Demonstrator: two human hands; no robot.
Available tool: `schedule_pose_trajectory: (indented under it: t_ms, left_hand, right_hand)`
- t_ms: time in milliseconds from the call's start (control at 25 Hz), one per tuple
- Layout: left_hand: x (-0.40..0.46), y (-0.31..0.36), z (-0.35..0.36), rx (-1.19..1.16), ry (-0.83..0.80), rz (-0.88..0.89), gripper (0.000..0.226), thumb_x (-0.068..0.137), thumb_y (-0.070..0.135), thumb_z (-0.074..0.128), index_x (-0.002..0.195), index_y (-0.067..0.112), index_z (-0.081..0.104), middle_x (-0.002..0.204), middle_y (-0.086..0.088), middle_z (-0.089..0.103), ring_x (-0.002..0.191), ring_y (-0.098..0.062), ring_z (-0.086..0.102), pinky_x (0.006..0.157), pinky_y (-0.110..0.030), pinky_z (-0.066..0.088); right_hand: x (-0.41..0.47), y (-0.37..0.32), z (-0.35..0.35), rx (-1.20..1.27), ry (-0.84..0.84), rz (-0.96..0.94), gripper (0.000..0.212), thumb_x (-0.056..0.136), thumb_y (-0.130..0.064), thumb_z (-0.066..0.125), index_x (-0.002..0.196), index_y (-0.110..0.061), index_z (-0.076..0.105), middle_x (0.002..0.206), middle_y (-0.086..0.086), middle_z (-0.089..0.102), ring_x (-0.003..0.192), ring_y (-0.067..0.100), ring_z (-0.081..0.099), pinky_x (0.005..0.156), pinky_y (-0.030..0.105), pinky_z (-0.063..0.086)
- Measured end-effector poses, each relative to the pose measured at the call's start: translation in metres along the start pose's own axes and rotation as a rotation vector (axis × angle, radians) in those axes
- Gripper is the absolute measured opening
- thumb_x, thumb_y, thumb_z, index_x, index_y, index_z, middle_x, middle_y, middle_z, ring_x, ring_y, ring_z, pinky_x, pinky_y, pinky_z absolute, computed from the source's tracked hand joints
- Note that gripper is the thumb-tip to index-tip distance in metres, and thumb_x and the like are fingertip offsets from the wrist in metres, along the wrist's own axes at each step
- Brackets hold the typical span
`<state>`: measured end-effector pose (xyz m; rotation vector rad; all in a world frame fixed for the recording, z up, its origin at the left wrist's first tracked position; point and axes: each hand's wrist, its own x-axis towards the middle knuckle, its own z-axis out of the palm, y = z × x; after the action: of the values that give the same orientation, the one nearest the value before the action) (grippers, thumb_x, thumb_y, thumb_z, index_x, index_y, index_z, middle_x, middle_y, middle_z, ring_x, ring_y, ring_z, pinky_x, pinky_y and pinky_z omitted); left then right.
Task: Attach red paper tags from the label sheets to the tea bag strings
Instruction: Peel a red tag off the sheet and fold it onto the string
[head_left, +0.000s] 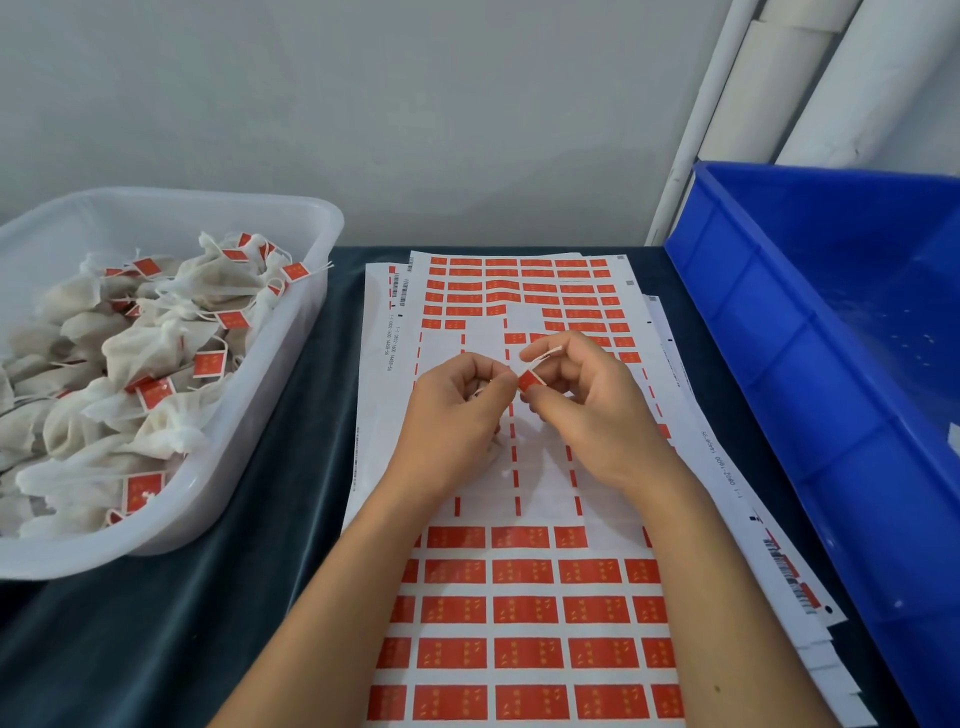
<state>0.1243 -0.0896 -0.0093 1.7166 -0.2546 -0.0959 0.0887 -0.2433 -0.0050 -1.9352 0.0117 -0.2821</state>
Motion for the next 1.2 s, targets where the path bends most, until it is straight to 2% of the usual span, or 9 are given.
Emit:
schedule_pose_trajectory:
  t_ms: [120, 240, 440, 600, 680, 760, 960, 1080, 1200]
  left_hand:
    - [-0.001, -0.002, 0.0, 0.066, -0.031, 0.02, 0.021, 0.102, 0.023, 0.061, 0.085, 0.028, 0.072, 0.069, 0.014, 0.067, 0.063, -0.004, 0.062, 0.063, -0.021, 0.057]
    - [-0.001, -0.003, 0.0, 0.109, -0.072, 0.028, 0.021, 0.103, 0.025, 0.059, 0.086, 0.03, 0.07, 0.067, 0.016, 0.065, 0.064, -0.005, 0.059, 0.065, -0.024, 0.056]
    - [0.0, -0.002, 0.001, 0.02, -0.037, 0.036, 0.011, 0.102, 0.022, 0.062, 0.095, 0.025, 0.07, 0.079, 0.003, 0.07, 0.072, -0.019, 0.066, 0.07, -0.033, 0.061]
    - [0.002, -0.006, -0.008, 0.233, -0.036, 0.051, 0.01, 0.097, 0.039, 0.066, 0.106, 0.039, 0.063, 0.096, 0.02, 0.066, 0.091, 0.003, 0.063, 0.065, -0.01, 0.049]
    - [0.002, -0.008, -0.01, 0.378, -0.078, 0.059, 0.014, 0.094, 0.048, 0.067, 0.105, 0.041, 0.065, 0.099, 0.024, 0.063, 0.088, 0.0, 0.064, 0.06, -0.007, 0.044]
    - [0.003, -0.012, -0.009, 0.446, -0.068, 0.07, 0.01, 0.095, 0.048, 0.068, 0.1, 0.039, 0.068, 0.1, 0.023, 0.064, 0.084, -0.003, 0.064, 0.064, -0.009, 0.043]
    - [0.006, -0.007, -0.016, 0.274, 0.045, 0.062, 0.013, 0.097, 0.045, 0.068, 0.085, 0.04, 0.072, 0.086, 0.025, 0.071, 0.085, 0.011, 0.063, 0.06, -0.011, 0.05]
    - [0.006, -0.004, -0.019, 0.108, 0.049, 0.093, 0.009, 0.095, 0.037, 0.073, 0.088, 0.033, 0.076, 0.086, 0.024, 0.074, 0.079, 0.002, 0.072, 0.063, -0.006, 0.051]
    - [0.004, -0.001, -0.021, 0.089, 0.057, 0.099, 0.007, 0.096, 0.034, 0.072, 0.091, 0.033, 0.076, 0.087, 0.02, 0.076, 0.08, -0.003, 0.074, 0.066, -0.01, 0.055]
  right_hand:
    - [0.0, 0.001, 0.0, 0.015, 0.026, 0.003, 0.009, 0.099, -0.021, 0.066, 0.104, -0.029, 0.068, 0.087, -0.013, 0.071, 0.09, 0.007, 0.069, 0.08, 0.023, 0.057]
    - [0.0, 0.001, 0.0, -0.045, 0.03, -0.01, 0.01, 0.1, -0.024, 0.063, 0.093, -0.03, 0.068, 0.086, -0.018, 0.069, 0.09, 0.003, 0.067, 0.078, 0.023, 0.055]
    - [0.0, 0.001, 0.001, -0.053, 0.07, -0.024, 0.011, 0.102, -0.027, 0.06, 0.094, -0.033, 0.065, 0.089, -0.022, 0.067, 0.092, 0.0, 0.066, 0.07, 0.011, 0.051]
    - [0.002, 0.002, -0.003, 0.006, 0.285, 0.021, 0.004, 0.102, -0.035, 0.06, 0.099, -0.034, 0.063, 0.095, -0.021, 0.068, 0.093, 0.002, 0.066, 0.074, 0.017, 0.054]
    - [0.002, 0.003, -0.003, 0.008, 0.319, 0.025, 0.004, 0.103, -0.037, 0.06, 0.1, -0.034, 0.061, 0.1, -0.021, 0.068, 0.095, 0.002, 0.066, 0.076, 0.023, 0.057]
    - [0.001, 0.003, -0.001, 0.0, 0.304, 0.013, 0.004, 0.103, -0.037, 0.059, 0.1, -0.034, 0.06, 0.097, -0.019, 0.069, 0.094, 0.0, 0.066, 0.073, 0.019, 0.056]
    - [-0.002, 0.001, 0.006, -0.09, 0.228, -0.043, 0.007, 0.103, -0.03, 0.06, 0.098, -0.035, 0.059, 0.09, -0.023, 0.065, 0.087, 0.0, 0.065, 0.064, 0.007, 0.048]
    - [-0.005, -0.002, 0.014, -0.175, 0.142, -0.105, 0.007, 0.102, -0.032, 0.061, 0.099, -0.038, 0.058, 0.095, -0.026, 0.064, 0.092, -0.004, 0.064, 0.068, 0.004, 0.048]
    - [-0.008, -0.009, 0.019, -0.197, 0.093, -0.15, 0.006, 0.101, -0.037, 0.061, 0.097, -0.04, 0.057, 0.098, -0.027, 0.063, 0.098, -0.004, 0.062, 0.073, 0.003, 0.048]
